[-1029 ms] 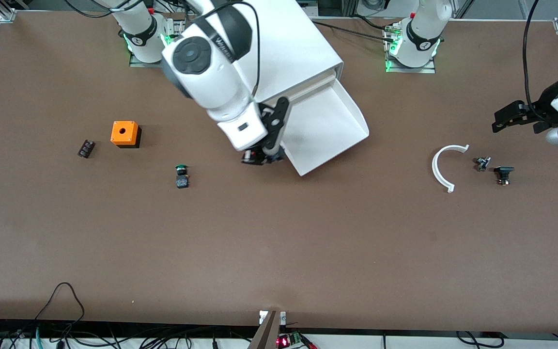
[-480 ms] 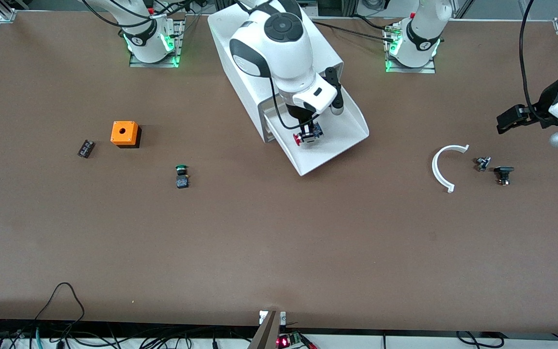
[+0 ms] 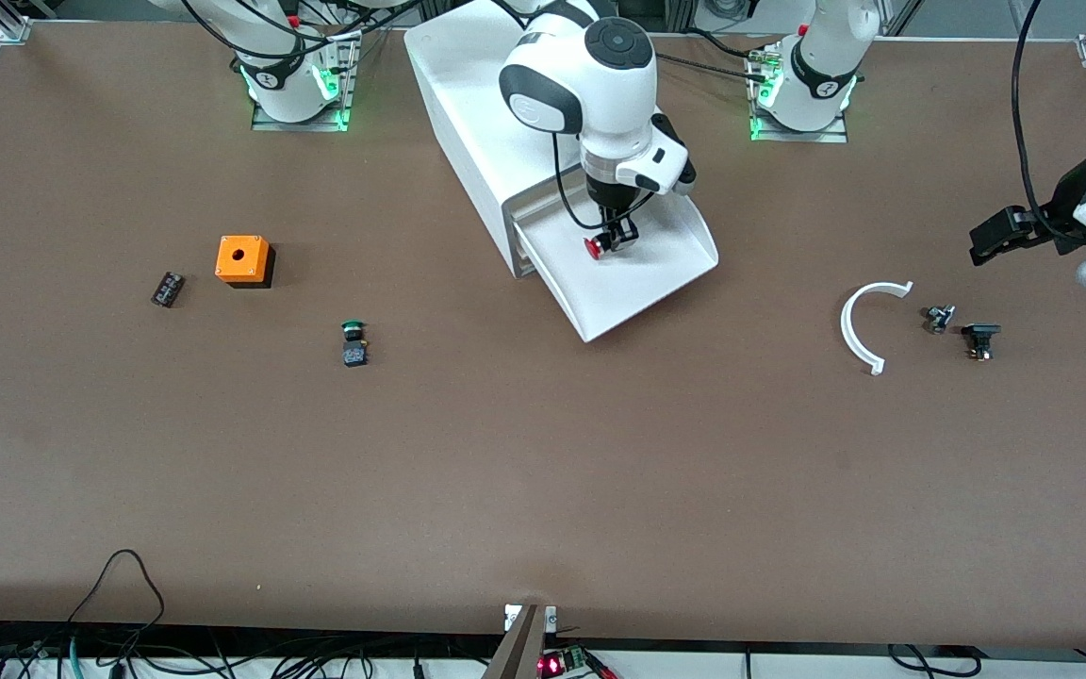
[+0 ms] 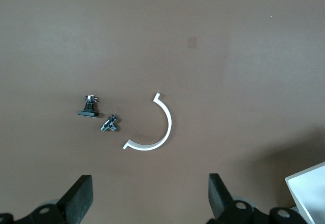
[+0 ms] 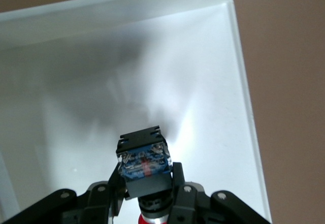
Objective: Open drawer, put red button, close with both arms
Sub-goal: 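Carry the red button with the right gripper over the open drawer, then open the right gripper to release the red button into the drawer, then push the drawer front with the left gripper while the right gripper withdraws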
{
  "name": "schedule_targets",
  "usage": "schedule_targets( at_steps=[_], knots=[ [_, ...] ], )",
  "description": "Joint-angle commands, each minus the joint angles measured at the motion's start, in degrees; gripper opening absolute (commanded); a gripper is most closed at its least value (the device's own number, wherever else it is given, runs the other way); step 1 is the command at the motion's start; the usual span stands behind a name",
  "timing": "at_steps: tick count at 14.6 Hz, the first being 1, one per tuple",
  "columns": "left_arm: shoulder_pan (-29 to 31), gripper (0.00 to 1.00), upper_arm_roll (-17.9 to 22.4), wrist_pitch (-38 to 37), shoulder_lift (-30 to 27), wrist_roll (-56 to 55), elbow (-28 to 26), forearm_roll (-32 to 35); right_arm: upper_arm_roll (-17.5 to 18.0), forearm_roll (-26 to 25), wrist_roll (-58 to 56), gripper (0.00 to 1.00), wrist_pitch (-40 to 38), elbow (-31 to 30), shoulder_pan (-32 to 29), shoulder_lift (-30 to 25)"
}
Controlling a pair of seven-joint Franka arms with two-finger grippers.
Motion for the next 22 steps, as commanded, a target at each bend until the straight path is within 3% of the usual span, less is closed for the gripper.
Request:
schedule_targets(
  at_steps=[1,2,3,8,11,14,17,22],
  knots=[
    [-0.3,1.0,-0.1,-0.1,0.7,0.4,1.5,-0.1,-0.4,-0.7,-0.3,0.46,-1.2,2.0,0.6,2.2],
    [-0.3,1.0,-0.1,-0.1,0.7,0.4,1.5,-0.1,-0.4,-0.4,0.4,0.7,-1.2,2.0,1.0,2.6],
    [-0.3,1.0,-0.1,-0.1,0.7,0.4,1.5,-0.1,-0.4,-0.4,2.0,1.0,-1.1,2.0,1.1,2.8],
    [-0.3,1.0,-0.1,-0.1,0.7,0.2,1.5,-0.1,-0.8,-0.5,16.5,1.0,-0.3,3.3,0.5,-0.4],
    [-0.4,1.0,-0.3,2.8,1.4,-0.5,-0.6,-0.1,-4.7,-0.9,32.1,1.0,0.6,3.4,-0.7,-5.1],
    [-1.1,1.0,-1.2,6.7,2.1,-3.8,-3.2,-1.7,-10.8,-0.4,40.5,1.0,1.7,3.2,-1.6,-7.7],
    [-2.2,1.0,-4.8,14.0,3.6,-13.9,-7.6,-3.2,-11.3,-0.3,49.8,1.0,-1.2,0.0,-6.9,-10.0],
    [-6.2,1.0,-9.1,34.4,7.5,-33.0,-19.5,-3.6,-11.3,-0.1,74.8,1.0,-6.8,-9.1,-16.9,-13.9]
  ],
)
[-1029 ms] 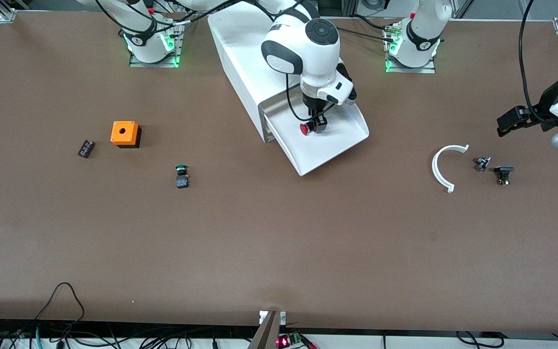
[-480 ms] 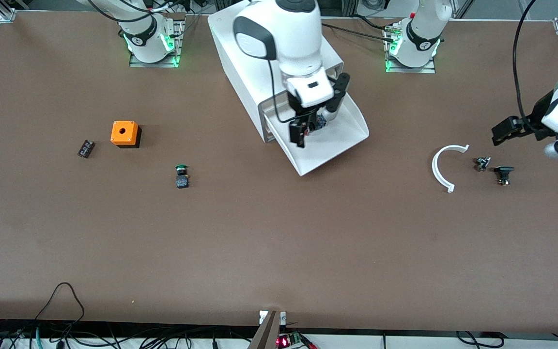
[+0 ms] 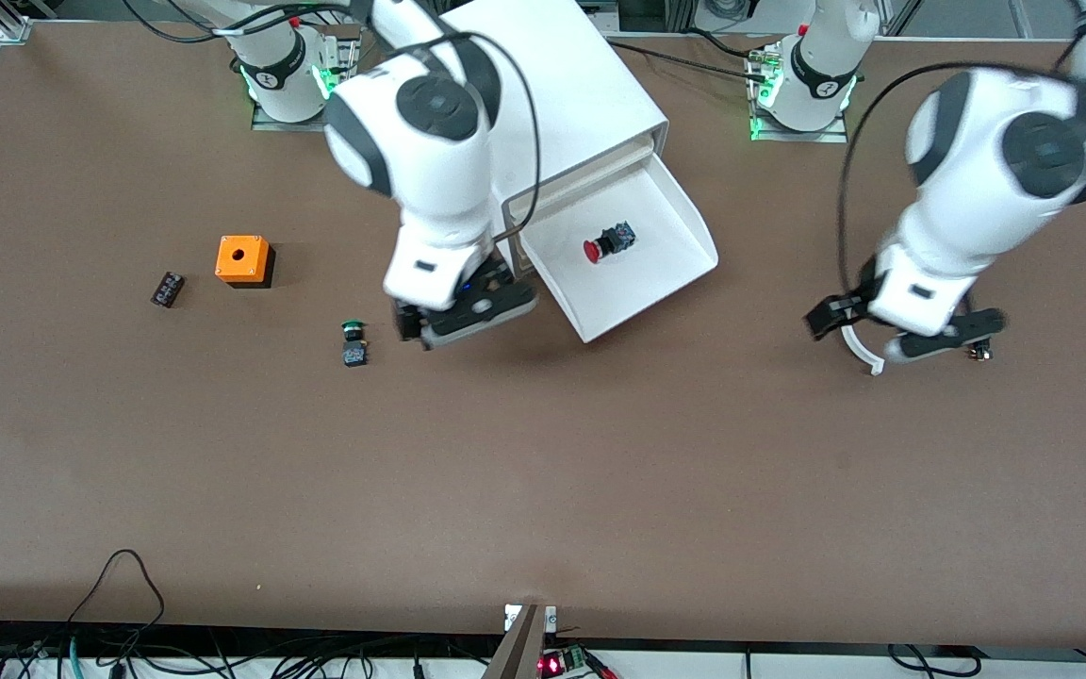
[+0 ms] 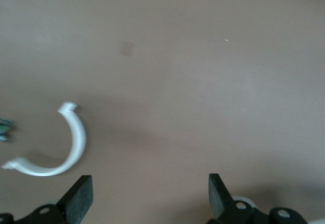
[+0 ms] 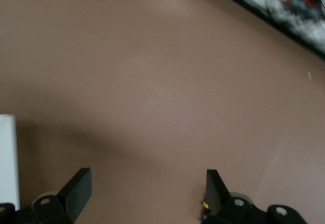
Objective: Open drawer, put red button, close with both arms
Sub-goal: 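Push the drawer front with the left gripper while the right gripper withdraws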
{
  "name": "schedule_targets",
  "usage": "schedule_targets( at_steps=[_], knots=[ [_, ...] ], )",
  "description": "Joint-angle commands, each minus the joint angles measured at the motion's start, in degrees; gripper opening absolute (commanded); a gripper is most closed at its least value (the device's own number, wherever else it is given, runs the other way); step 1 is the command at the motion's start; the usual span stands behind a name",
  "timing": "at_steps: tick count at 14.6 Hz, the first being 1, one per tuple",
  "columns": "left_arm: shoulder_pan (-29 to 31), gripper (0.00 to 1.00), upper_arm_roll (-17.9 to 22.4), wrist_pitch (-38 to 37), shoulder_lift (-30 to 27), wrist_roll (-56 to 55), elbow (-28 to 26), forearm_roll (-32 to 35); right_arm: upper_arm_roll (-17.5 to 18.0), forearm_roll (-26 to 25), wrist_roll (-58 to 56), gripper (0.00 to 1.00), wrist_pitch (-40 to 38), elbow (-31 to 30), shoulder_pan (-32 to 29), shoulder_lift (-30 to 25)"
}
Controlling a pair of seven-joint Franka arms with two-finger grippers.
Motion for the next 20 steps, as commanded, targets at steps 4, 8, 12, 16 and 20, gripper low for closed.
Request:
schedule_targets(
  at_steps=[4,8,12,16,20],
  knots=[
    [-4.7,1.0,-0.2,19.7,5.7,-11.2,-9.4,-1.2,0.8,0.1,11.6,1.0,0.2,-14.0,-14.8,-8.2],
    [-7.0,1.0,-0.5,22.4,6.6,-13.7,-12.6,-2.9,0.2,4.2,11.3,1.0,-2.6,-14.1,-23.3,-12.4],
    [-7.5,1.0,-5.0,21.7,6.0,-12.8,-14.5,-3.0,-7.4,12.9,0.0,1.0,-8.0,-14.2,-25.2,-17.3],
    [-7.5,1.0,-12.0,21.7,5.2,-12.8,-17.3,-3.0,-10.1,12.9,-7.7,1.0,-16.4,-14.2,-25.2,-22.1],
    [-7.5,1.0,-16.7,19.7,4.5,-12.7,-18.7,-3.0,-11.8,14.3,-12.0,1.0,-19.5,-16.2,-25.2,-27.9]
  ],
)
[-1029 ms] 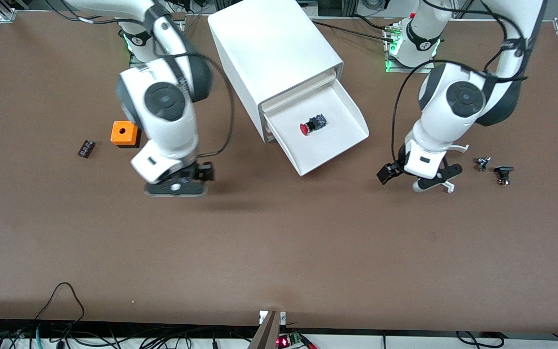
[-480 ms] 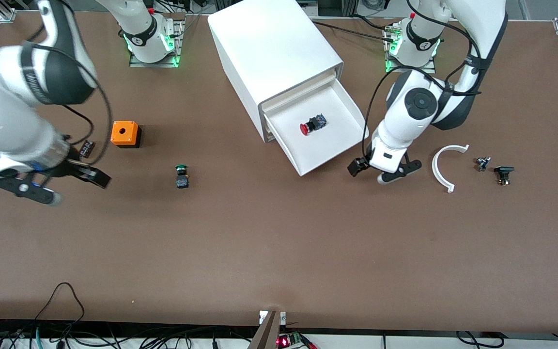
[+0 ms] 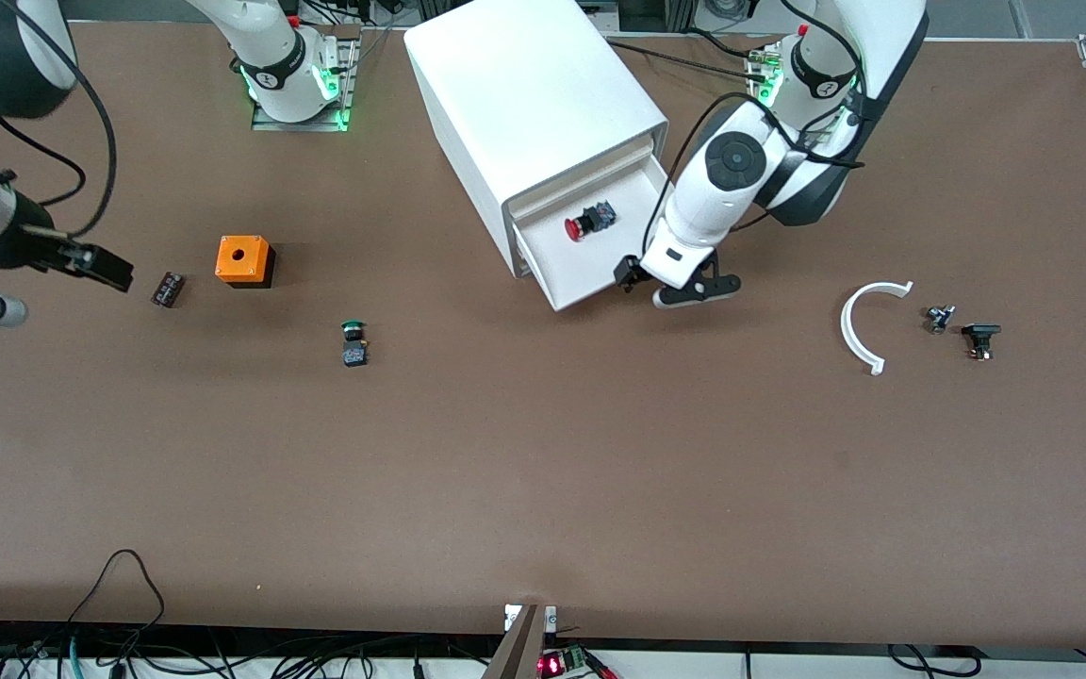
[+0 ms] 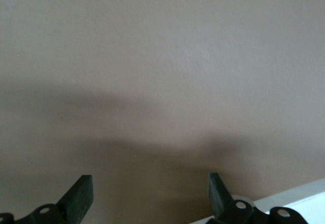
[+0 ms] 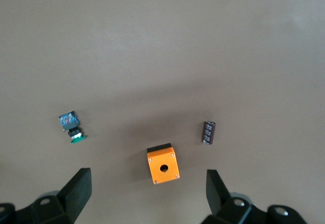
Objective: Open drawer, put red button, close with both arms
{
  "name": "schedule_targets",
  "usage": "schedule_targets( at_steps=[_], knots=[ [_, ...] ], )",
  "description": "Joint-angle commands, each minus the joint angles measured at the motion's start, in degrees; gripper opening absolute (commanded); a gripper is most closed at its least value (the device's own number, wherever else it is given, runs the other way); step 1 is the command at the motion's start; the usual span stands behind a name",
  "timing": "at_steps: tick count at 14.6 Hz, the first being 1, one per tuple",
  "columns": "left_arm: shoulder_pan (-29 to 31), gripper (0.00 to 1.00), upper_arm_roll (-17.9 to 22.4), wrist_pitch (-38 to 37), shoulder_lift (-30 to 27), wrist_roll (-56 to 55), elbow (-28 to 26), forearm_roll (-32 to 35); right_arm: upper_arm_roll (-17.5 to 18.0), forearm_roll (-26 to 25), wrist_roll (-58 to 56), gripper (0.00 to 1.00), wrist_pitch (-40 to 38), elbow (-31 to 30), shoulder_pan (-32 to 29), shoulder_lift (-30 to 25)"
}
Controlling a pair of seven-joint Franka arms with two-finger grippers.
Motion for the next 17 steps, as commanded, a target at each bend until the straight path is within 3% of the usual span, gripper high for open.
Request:
schedule_targets(
  at_steps=[1,3,7,11,15,17],
  knots=[
    [0.1,1.0,-3.5,-3.1,-2.9,0.5,-2.5,-1.0,-2.8,3.8,-3.5,1.0,1.1,-6.2,0.1,-6.2],
    [0.1,1.0,-5.8,-3.8,-3.0,0.4,-2.9,-1.0,-5.5,5.9,-3.8,1.0,6.2,-11.3,0.1,-8.8],
    [0.1,1.0,-8.7,-4.3,-3.4,0.5,-3.4,-1.0,-5.8,5.9,-8.1,1.0,13.3,-18.8,0.1,-13.4],
    [0.1,1.0,-11.3,-4.4,-3.6,0.5,-3.4,-1.0,-5.9,6.7,-8.6,1.0,10.4,-17.5,0.1,-13.3],
    [0.1,1.0,-11.9,-4.5,-3.8,0.4,-3.4,-1.1,-6.3,6.5,-17.5,1.0,7.4,-15.3,0.1,-12.5],
    [1.2,1.0,-11.5,-5.3,-5.2,0.4,-3.3,-1.0,-6.0,6.2,-16.9,1.0,7.2,-15.1,0.3,-12.0]
  ],
)
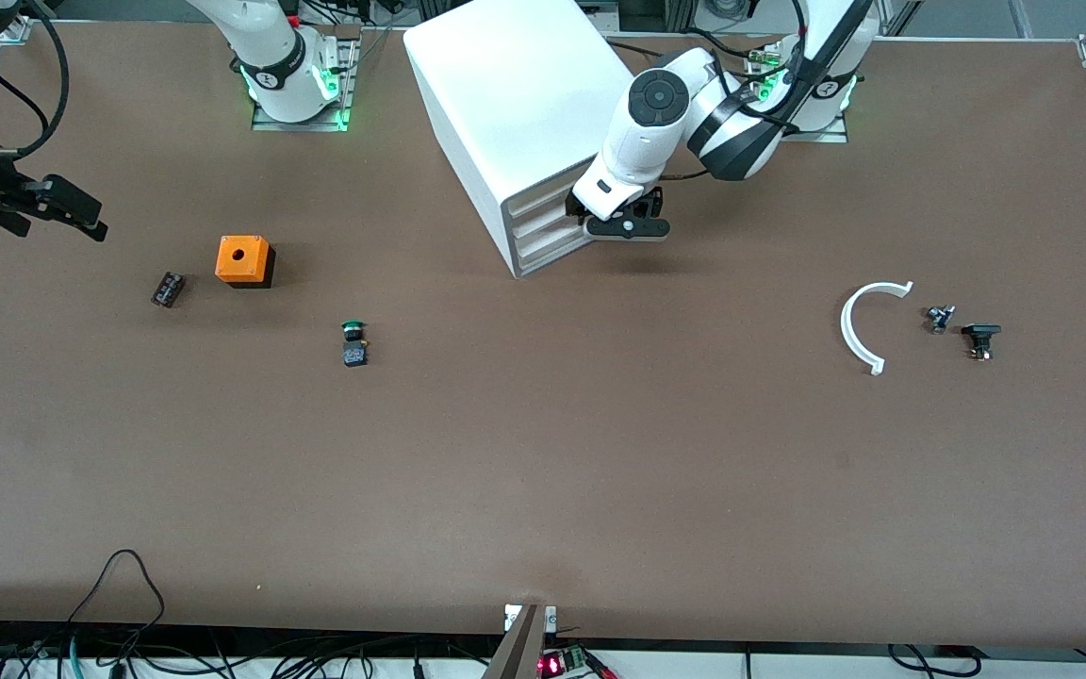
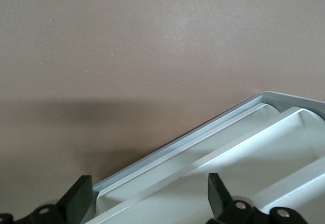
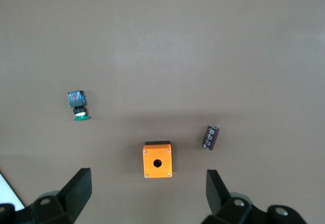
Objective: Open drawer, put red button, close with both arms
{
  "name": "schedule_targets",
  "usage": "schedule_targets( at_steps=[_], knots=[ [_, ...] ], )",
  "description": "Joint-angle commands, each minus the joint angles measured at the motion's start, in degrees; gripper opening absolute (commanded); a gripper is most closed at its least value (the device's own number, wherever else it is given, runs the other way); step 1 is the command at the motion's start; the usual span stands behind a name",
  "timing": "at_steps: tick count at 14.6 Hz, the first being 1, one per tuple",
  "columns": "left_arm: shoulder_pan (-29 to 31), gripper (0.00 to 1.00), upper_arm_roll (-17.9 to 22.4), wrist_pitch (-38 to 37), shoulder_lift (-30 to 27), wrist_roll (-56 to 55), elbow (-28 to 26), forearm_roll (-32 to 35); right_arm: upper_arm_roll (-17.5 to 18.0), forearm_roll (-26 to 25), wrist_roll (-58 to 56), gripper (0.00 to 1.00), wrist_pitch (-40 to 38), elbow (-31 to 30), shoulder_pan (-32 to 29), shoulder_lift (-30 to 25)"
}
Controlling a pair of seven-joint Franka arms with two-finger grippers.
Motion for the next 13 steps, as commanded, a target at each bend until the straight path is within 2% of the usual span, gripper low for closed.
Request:
schedule_targets(
  at_steps=[1,4,5,7,9,11,13],
  knots=[
    [2.4,1.0,-0.2,-1.6,-3.9,0.6,-0.8,-0.9,-0.1,0.7,0.0,1.0,-1.4,1.0,0.2,0.3],
    [5.4,1.0,2.4,-1.9,-6.9,0.3,1.6,-0.8,-0.3,0.7,0.7,1.0,-1.5,1.0,0.1,0.4],
    [5.9,1.0,3.8,-4.1,-7.7,0.2,3.4,-0.8,-0.2,0.7,0.7,1.0,-1.5,1.0,0.1,0.8],
    [6.7,1.0,7.4,-10.9,-8.4,0.4,9.4,-0.4,-0.3,0.8,0.7,1.0,-1.5,2.0,-0.1,1.8],
    [6.8,1.0,10.7,-20.3,-9.4,0.4,16.0,-0.3,0.0,1.0,-0.3,1.0,-3.2,5.9,-2.5,4.0],
    [6.9,1.0,13.7,-29.3,-10.1,2.1,21.5,0.9,3.4,1.3,0.5,1.0,-7.0,12.0,-5.2,8.8],
    [6.9,1.0,17.7,-36.0,-11.0,9.4,27.1,3.1,3.9,1.3,1.0,1.0,-7.2,11.6,-5.2,8.4]
  ],
)
